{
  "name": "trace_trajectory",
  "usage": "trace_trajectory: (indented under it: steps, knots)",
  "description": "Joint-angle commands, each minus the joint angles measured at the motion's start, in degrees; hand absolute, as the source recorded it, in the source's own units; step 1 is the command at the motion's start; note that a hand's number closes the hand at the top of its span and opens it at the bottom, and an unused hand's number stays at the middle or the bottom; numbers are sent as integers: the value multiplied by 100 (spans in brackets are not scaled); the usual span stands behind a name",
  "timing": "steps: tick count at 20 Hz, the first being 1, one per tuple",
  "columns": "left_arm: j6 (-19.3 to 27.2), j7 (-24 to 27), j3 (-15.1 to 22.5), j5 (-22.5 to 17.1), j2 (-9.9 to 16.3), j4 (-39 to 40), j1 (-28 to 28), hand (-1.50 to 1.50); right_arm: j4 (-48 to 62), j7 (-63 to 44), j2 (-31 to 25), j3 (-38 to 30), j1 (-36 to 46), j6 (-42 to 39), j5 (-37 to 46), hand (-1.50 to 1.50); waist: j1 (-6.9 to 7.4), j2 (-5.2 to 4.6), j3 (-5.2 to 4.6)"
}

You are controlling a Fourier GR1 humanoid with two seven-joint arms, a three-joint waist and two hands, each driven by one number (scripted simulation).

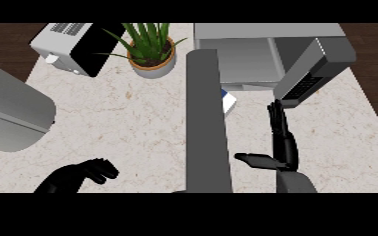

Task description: Pick up the milk, place it into the microwave and close the microwave

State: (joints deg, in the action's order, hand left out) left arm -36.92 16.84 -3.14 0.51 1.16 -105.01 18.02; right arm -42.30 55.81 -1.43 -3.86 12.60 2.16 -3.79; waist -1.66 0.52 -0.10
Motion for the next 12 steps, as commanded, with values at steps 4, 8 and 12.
trace_trajectory:
  steps: [4,8,12]
  knots:
    - [813,-120,911,774,-113,529,-750,150,-2038,-403,-548,109,-1655,-921,-500,150,-36,-16,-2]
    - [945,-367,954,1019,-115,910,-1479,150,-3121,-923,-500,69,-2278,-905,-844,-150,51,-37,4]
    - [1828,155,1735,1347,-115,2016,-2085,150,-3733,-1352,-762,-139,-2413,-995,-1105,-150,58,-52,3]
